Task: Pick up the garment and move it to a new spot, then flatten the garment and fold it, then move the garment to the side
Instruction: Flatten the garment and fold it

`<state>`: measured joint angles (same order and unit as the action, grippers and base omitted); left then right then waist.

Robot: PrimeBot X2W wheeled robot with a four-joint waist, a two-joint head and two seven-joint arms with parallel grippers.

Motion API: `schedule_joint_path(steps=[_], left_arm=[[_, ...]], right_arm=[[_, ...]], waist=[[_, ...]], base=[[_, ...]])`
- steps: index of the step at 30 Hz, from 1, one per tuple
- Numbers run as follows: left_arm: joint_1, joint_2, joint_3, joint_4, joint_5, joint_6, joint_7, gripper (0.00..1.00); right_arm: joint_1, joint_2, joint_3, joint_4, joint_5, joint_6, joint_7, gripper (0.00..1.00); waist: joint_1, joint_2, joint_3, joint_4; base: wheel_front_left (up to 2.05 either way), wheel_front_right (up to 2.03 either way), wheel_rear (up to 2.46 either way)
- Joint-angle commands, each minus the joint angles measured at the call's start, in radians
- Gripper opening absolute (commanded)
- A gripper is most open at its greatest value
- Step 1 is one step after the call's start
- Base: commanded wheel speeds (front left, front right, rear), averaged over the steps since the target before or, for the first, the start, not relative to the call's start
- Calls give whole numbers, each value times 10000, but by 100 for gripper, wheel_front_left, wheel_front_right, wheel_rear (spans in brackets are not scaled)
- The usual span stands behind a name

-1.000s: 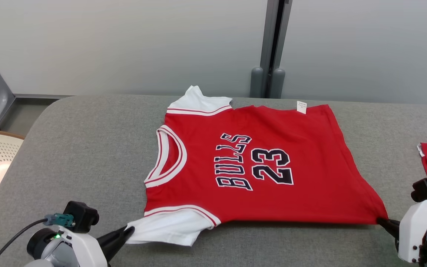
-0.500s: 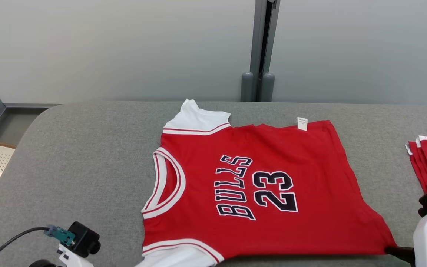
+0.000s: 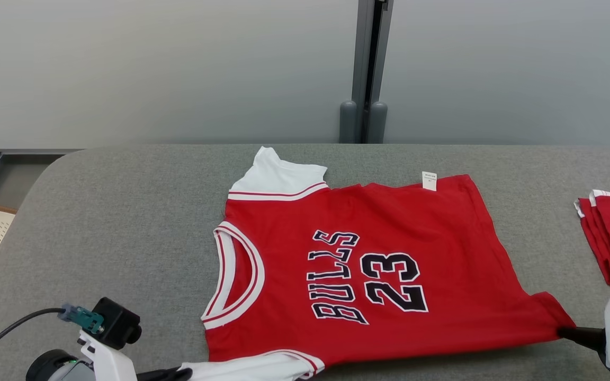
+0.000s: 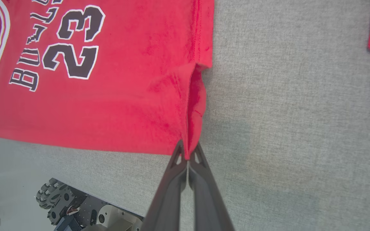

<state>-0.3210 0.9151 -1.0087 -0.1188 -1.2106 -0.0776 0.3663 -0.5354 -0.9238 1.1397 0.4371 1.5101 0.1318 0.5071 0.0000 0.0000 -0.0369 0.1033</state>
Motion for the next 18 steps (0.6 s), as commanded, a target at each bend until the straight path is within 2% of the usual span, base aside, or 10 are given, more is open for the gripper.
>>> schedule_joint_path(steps=[1, 8, 18], left_arm=[[-182, -10, 97, 74, 127, 56, -99, 0], [-579, -183, 273, 218, 386, -33, -333, 0], [-1539, -1008, 539, 1091, 826, -273, -897, 0]], right_arm=[[-156, 61, -72, 46, -93, -19, -27, 0], [-621, 289, -263, 239, -485, -19, -185, 0], [-1311, 869, -664, 959, -1160, -18, -502, 0]], waist=[[0, 0, 14, -13], [0, 0, 148, -40], [0, 0, 853, -61]], base=[[0, 0, 0], [0, 0, 0], [0, 0, 0]])
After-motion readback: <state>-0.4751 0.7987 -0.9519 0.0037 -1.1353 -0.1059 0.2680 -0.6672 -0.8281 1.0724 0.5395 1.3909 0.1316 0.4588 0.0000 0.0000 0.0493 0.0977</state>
